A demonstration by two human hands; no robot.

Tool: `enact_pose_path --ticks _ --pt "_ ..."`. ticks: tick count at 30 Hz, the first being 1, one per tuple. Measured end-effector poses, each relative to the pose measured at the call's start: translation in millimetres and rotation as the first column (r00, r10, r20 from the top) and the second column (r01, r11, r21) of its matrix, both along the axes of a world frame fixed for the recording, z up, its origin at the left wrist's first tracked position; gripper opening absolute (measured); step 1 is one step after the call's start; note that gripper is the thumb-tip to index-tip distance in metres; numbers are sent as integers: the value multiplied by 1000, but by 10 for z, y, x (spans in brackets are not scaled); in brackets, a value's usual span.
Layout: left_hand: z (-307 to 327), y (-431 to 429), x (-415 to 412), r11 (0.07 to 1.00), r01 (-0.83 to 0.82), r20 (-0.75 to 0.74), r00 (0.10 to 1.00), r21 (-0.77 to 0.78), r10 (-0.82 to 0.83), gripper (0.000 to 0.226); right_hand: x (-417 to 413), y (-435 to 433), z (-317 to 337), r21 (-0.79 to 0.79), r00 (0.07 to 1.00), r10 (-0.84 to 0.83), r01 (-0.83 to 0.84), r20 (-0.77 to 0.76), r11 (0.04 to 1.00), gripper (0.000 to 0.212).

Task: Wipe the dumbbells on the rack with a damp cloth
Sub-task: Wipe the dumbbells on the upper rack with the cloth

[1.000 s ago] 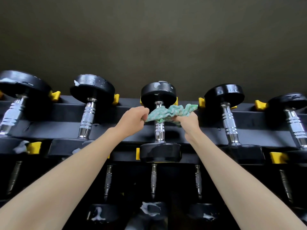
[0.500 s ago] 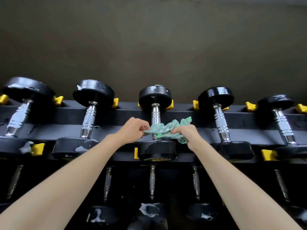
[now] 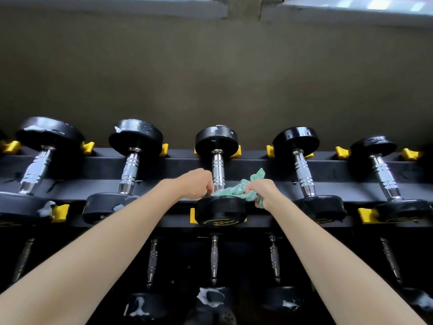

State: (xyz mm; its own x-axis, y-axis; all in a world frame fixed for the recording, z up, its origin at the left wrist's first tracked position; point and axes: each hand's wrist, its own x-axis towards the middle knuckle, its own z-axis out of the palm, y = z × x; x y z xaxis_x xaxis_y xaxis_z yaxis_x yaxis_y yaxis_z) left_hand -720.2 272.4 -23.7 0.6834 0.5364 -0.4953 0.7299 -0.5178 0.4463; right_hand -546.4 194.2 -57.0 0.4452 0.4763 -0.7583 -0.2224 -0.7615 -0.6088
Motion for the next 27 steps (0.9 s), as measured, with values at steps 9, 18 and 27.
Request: enact_pose_path --ticks 9,18,27 --pt "287 -97 76 1000 10 20 1000 23 -11 33 66 -154 198 -41 999 37 -37 5 998 29" --pt "250 -338 -22 968 -19 43 999 251 9 25 31 -313 247 -6 986 123 -123 112 992 27" --pt "168 -681 -119 952 -153 88 987 266 134 28 -118 -581 166 4 991 104 -105 81 995 26"
